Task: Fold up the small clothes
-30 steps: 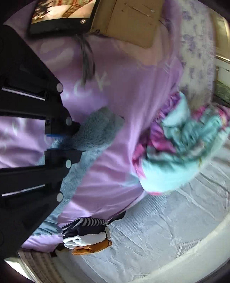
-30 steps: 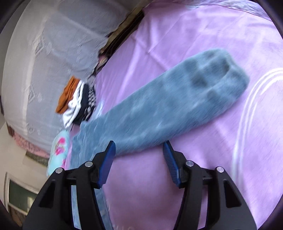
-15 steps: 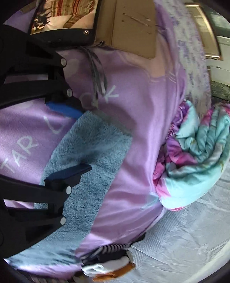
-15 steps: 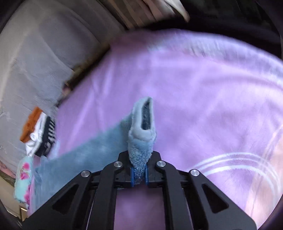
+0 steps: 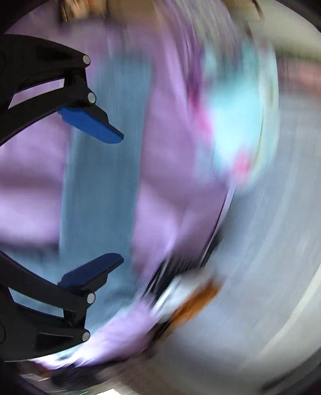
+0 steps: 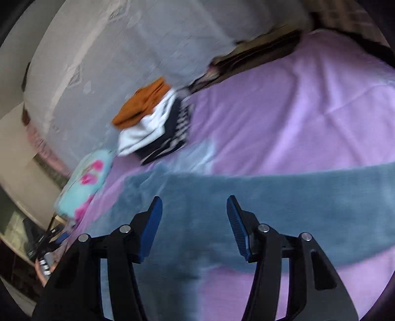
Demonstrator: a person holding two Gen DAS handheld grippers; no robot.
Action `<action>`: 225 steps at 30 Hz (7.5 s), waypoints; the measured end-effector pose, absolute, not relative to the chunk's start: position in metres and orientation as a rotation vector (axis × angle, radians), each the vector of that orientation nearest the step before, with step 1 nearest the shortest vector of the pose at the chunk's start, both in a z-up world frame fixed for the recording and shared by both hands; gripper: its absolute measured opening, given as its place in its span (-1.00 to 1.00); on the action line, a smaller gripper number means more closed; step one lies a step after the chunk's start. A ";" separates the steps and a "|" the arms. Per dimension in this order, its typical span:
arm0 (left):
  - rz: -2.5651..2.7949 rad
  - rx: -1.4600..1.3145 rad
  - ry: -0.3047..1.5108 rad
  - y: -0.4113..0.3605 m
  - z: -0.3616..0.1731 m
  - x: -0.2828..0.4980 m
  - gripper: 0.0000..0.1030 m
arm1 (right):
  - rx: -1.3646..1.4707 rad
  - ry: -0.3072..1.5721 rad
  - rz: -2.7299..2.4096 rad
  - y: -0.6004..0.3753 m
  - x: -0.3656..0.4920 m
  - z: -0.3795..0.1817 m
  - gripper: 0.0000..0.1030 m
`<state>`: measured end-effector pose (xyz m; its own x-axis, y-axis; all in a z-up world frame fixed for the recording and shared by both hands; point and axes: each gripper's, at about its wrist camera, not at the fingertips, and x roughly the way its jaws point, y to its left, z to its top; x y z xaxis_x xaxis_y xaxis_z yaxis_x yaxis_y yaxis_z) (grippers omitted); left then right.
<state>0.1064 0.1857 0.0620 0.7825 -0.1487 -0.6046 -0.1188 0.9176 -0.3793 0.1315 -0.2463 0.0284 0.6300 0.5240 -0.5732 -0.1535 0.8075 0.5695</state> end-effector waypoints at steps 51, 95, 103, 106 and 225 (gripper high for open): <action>-0.236 -0.332 0.837 0.145 0.016 -0.004 0.86 | 0.514 0.819 0.598 -0.262 -0.038 0.025 0.53; -0.328 -0.507 0.907 0.073 0.010 0.304 0.96 | 0.714 0.895 0.695 -0.207 0.261 -0.007 0.02; -0.415 -0.364 0.995 0.025 -0.019 0.290 0.96 | 0.742 1.006 0.668 -0.170 0.291 -0.049 0.32; -0.339 -0.390 0.991 0.027 -0.030 0.313 0.96 | 0.718 0.912 0.550 -0.189 0.307 -0.038 0.32; -0.100 -0.412 0.702 0.136 0.049 0.058 0.96 | 0.076 0.815 0.144 -0.247 0.084 -0.001 0.00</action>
